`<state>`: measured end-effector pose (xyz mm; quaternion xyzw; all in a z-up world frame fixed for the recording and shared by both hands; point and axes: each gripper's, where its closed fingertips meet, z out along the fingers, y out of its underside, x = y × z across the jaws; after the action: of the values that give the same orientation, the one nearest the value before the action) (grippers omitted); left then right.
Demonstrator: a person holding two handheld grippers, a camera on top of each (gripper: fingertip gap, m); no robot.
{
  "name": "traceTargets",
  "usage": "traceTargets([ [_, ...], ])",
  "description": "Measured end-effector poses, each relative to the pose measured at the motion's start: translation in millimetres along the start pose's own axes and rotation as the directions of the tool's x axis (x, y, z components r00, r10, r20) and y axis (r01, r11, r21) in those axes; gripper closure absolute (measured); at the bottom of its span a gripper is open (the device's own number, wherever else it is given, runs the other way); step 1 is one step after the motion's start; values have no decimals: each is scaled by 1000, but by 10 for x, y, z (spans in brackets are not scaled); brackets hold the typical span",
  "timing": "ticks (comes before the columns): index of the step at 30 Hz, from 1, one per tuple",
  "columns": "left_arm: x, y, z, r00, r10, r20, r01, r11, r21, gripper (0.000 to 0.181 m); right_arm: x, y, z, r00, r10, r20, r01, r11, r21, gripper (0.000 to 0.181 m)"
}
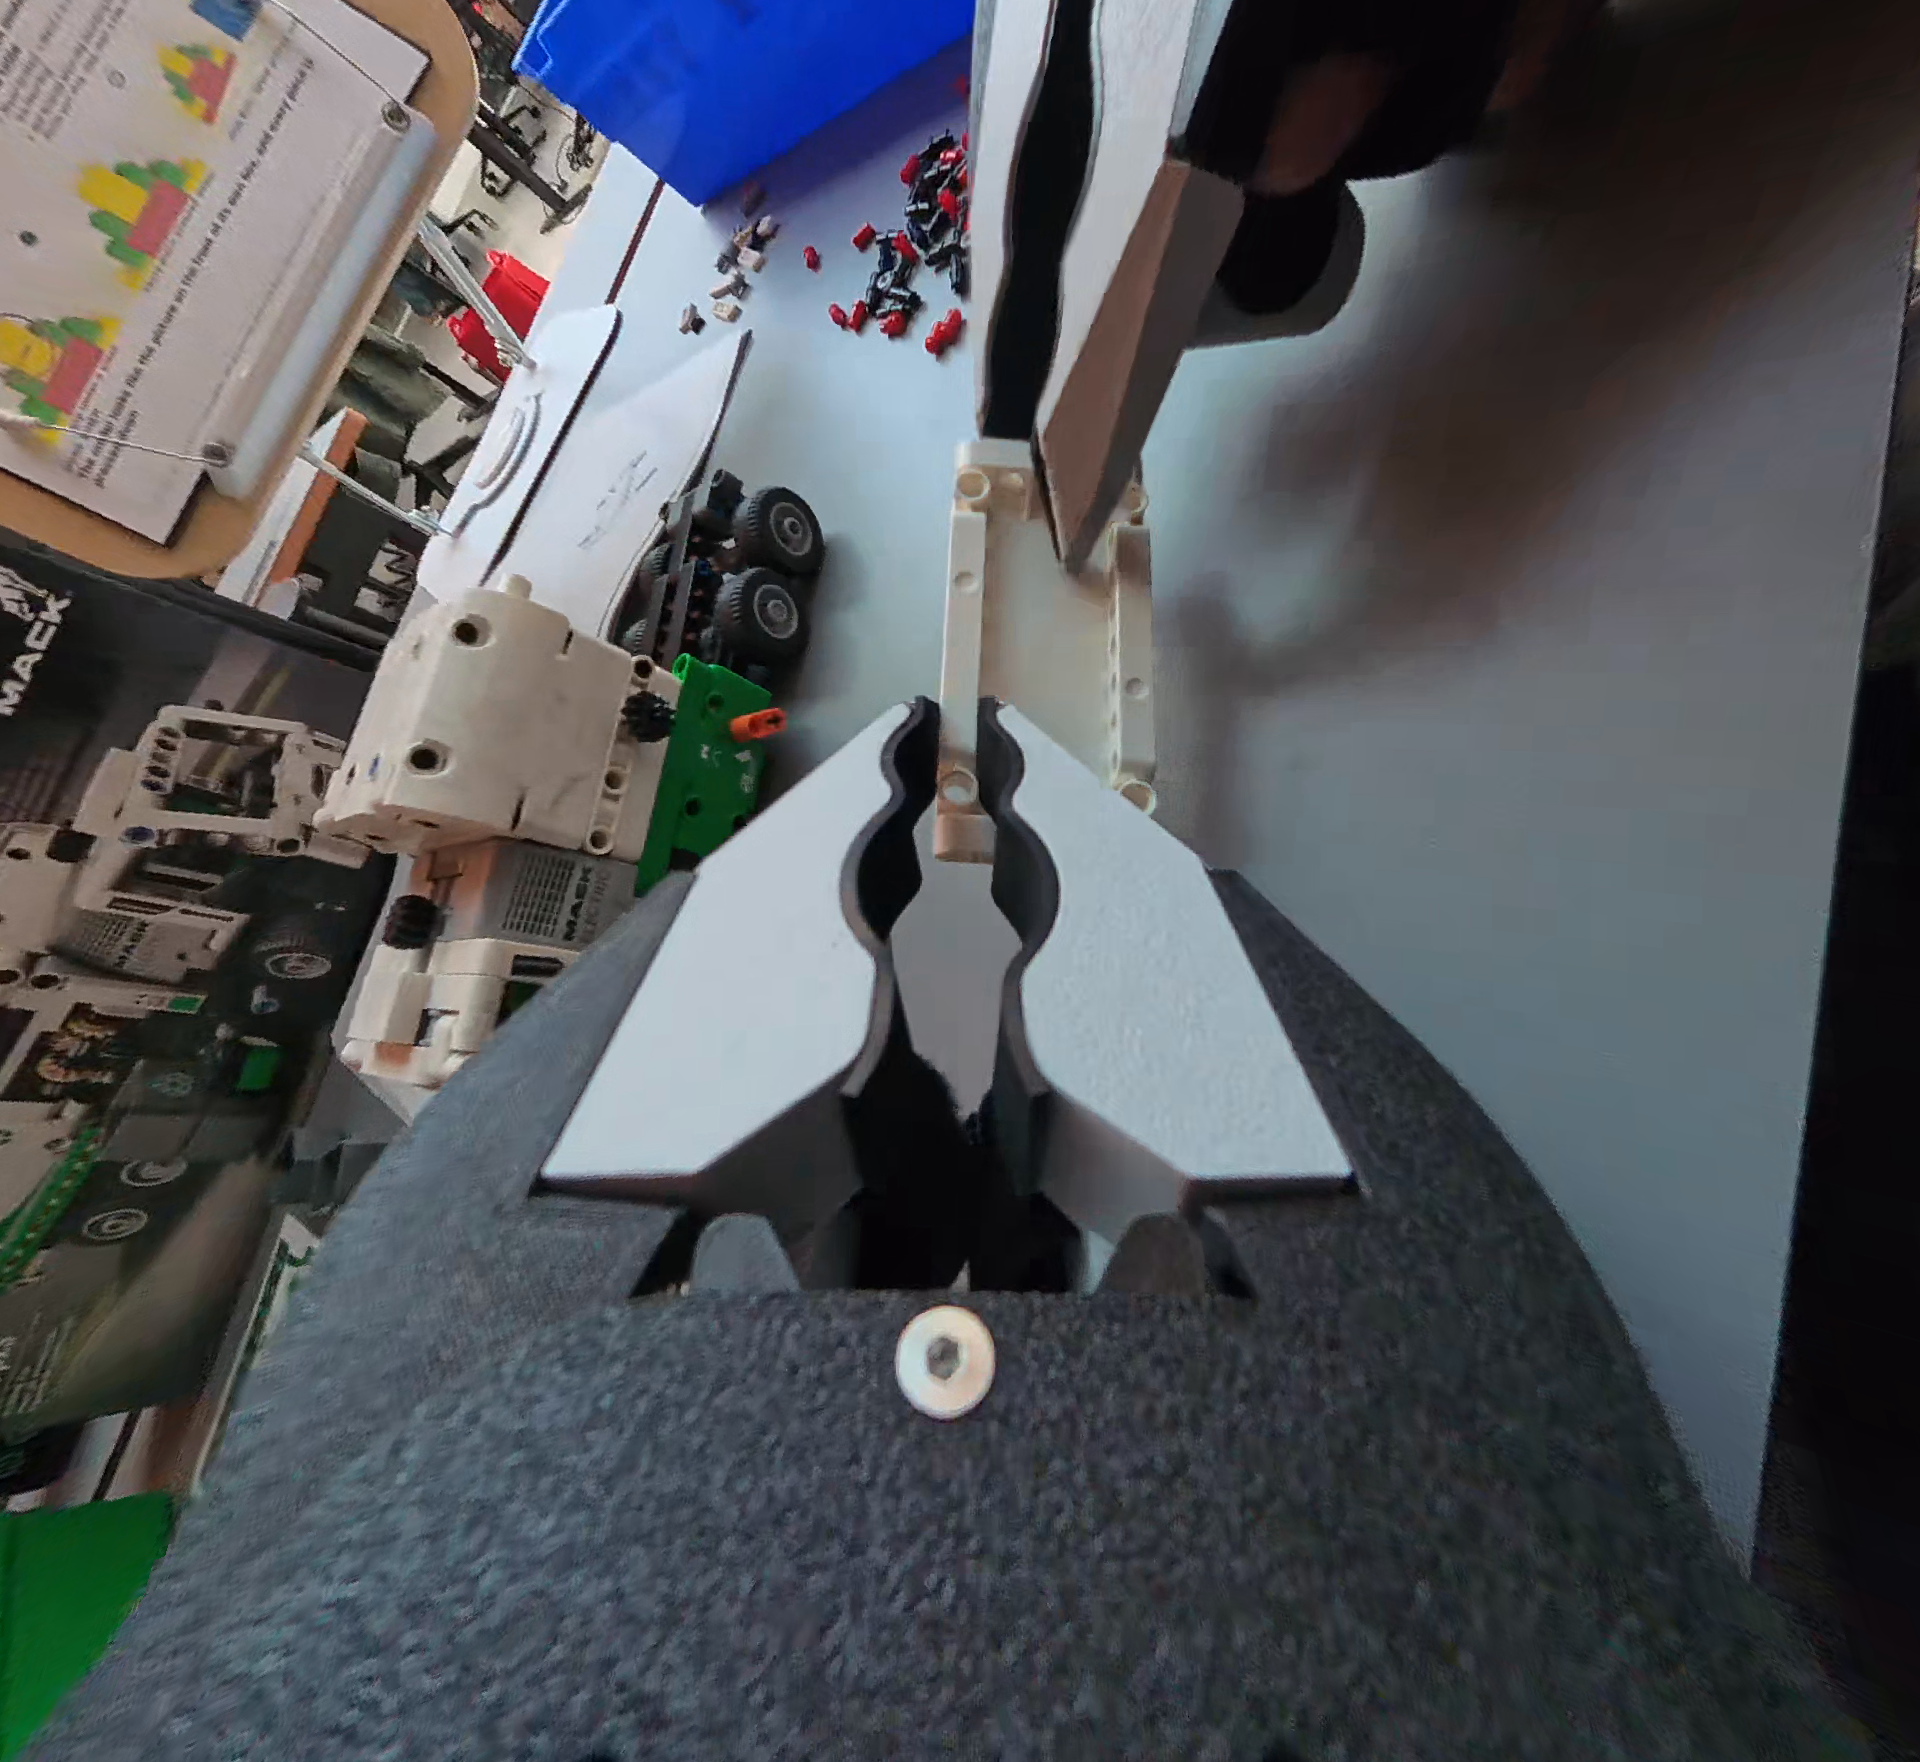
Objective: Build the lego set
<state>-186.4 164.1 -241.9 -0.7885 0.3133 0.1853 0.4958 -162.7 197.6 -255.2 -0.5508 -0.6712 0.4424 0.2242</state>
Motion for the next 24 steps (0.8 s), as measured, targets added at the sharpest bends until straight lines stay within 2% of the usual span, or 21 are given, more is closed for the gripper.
traceTargets([
  [2, -16, 12, -21, 1000, 3, 5, -3, 1000, 8, 175, -26, 33, 52, 1000, 10, 14, -10, 999, -40, 159],
  [4, -74, 54, -38, 999, -44, 23, 44, 999, 6, 174, -45, -20, 55, 999, 38, 34, -38, 999, -12, 171],
  [6, -87, 83, -60, 975, -218, -28, 219, 976, 16, 174, -103, -176, 10, 988, 113, 103, -120, 991, 66, 173],
  [7, -122, 67, -84, 941, -334, -56, 336, 941, 34, 171, -129, -236, -8, 981, 141, 131, -154, 984, 92, 173],
  [10, -242, 18, -177, 772, -613, -168, 632, 770, 90, 141, -188, -409, -76, 969, 155, 190, -190, 965, 179, 174],
  [13, -321, -51, -273, 568, -757, -323, 819, 557, 137, 136, -286, -583, -175, 935, 175, 307, -261, 928, 265, 174],
  [16, -395, -198, -394, 380, -773, -508, 924, 343, 169, 140, -342, -675, -240, 897, 194, 397, -328, 894, 305, 175],
  [18, -402, -266, -436, 303, -747, -593, 952, 261, 158, 143, -367, -710, -268, 881, 195, 430, -352, 879, 323, 175],
  [21, -428, -354, -474, 255, -711, -655, 967, 195, 166, 157, -397, -728, -267, 870, 196, 453, -368, 869, 331, 175],
  [24, -423, -397, -484, 250, -689, -680, 968, 184, 169, 169, -413, -805, -328, 836, 206, 509, -424, 831, 360, 175],
])
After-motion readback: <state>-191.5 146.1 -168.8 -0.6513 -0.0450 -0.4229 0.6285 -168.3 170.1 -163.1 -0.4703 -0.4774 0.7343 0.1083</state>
